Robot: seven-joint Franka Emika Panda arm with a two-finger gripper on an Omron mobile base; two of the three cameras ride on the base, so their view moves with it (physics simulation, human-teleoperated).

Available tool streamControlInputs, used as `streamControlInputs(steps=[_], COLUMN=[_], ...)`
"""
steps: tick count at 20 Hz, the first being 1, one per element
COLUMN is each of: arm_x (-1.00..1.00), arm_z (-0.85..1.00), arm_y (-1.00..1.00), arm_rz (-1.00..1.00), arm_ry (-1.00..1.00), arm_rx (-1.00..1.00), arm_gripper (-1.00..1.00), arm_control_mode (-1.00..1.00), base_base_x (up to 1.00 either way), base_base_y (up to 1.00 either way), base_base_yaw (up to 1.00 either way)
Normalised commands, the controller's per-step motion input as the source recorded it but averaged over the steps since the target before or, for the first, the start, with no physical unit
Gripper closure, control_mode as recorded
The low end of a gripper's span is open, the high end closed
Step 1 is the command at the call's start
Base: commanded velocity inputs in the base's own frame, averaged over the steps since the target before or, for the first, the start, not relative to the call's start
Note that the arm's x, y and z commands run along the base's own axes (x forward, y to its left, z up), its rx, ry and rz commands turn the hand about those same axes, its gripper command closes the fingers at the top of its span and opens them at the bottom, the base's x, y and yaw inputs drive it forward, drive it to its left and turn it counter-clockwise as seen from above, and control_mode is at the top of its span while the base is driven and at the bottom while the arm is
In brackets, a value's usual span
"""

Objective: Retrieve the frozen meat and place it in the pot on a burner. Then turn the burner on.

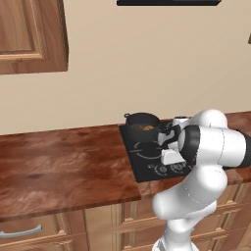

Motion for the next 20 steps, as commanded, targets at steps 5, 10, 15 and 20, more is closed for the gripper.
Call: streamControlInputs(steps=[5,10,15,20], arm_x=[-0.15,-0.10,-0.14,-0.18], arm_z=[-0.16,-0.22,-0.27,-0.29], arm_y=[-0.02,-0.17,-0.03,-0.01], arm_rz=[0.03,0.19,0.31,0.35], arm_ry=[0.00,0.00,0.00,0.00], arm_rx=[0.00,0.00,0.00,0.01], arm_gripper=[1.00,1.00,1.00,1.00], arm_control_mode=[-1.00,-1.00,-1.00,-1.00], base_base_x=[0.00,0.00,0.00,0.00], base_base_y=[0.00,0.00,0.00,0.00], base_base_yaw=[0.00,0.00,0.00,0.00])
